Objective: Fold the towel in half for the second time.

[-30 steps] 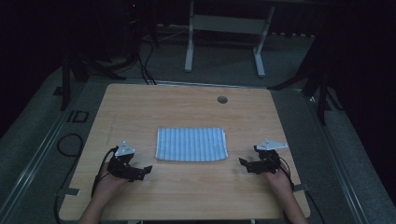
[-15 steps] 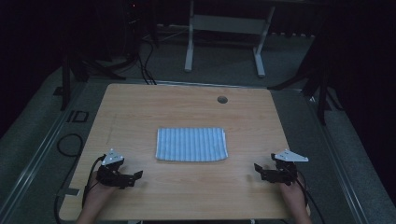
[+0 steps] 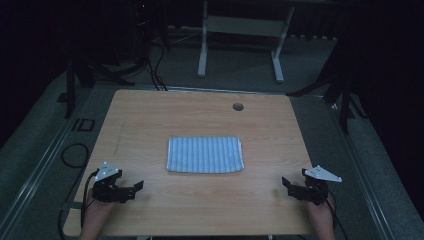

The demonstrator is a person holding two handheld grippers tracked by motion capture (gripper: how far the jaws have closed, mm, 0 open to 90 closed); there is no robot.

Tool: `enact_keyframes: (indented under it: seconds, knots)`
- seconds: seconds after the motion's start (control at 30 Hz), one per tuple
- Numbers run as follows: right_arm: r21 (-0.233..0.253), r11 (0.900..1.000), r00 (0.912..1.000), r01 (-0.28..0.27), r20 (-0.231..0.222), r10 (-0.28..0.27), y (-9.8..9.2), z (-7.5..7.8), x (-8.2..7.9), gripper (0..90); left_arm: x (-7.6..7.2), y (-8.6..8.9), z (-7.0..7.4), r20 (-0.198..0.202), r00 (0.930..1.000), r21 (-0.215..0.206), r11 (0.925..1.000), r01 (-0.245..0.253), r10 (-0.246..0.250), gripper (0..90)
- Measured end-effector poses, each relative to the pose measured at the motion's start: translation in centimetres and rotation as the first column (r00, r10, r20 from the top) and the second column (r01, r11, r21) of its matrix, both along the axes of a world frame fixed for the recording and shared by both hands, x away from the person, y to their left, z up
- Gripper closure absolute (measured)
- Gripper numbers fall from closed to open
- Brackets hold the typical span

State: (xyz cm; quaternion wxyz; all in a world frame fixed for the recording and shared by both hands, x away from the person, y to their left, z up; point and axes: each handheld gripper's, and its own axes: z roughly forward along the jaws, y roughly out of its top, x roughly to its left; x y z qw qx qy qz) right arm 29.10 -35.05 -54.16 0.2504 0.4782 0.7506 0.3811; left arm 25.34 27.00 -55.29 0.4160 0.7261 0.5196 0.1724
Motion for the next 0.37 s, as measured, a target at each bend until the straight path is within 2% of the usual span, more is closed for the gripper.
enact_keyframes:
  seconds: [0.17, 0.37]
  knots:
    - [0.024, 0.999, 0.9997, 0.023, 0.008, -0.023, -0.41, 0.04, 0.05, 11.2, -0.33, 0.06, -0.07, 0.037, 0.9989, -0.015, 0.9995, -0.03, 0.03, 2.2]
    - [0.036, 0.997, 0.998, 0.062, 0.006, -0.062, -0.7, -0.03, 0.13, 11.2, -0.31, -0.03, -0.23, 0.028, 0.9992, -0.01, 0.9996, -0.028, 0.028, 2.2]
